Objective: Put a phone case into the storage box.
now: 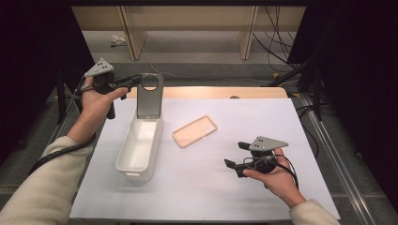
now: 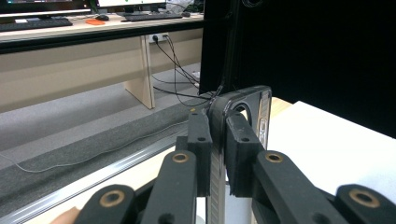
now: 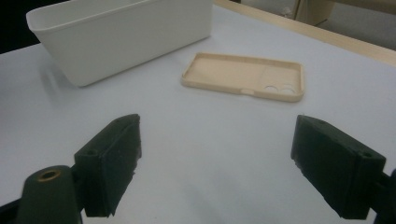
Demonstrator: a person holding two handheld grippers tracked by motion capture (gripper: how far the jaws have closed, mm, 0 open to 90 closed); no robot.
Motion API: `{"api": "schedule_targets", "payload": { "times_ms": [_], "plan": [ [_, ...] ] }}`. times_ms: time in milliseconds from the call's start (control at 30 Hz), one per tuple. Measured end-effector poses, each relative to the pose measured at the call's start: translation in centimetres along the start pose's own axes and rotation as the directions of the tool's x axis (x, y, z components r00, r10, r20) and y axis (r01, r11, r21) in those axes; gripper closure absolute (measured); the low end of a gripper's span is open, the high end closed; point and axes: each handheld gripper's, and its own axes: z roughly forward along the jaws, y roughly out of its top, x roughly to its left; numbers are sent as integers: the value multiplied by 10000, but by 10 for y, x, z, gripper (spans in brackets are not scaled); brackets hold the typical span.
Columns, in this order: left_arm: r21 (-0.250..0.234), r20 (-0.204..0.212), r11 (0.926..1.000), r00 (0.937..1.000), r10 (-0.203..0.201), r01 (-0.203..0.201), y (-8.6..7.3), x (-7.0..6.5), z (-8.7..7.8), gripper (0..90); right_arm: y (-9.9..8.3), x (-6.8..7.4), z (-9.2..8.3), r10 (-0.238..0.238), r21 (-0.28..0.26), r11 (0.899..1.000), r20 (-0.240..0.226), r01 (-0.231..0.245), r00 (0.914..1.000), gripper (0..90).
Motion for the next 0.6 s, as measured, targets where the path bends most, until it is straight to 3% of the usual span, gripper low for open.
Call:
{"api": "schedule_targets", "payload": {
  "times_ms": [600],
  "plan": [
    [213,-301,9998,9995,66,-60,-8,14,7,816,0,0,0,24,4,10000,12,-24,10000,170]
  ]
}}
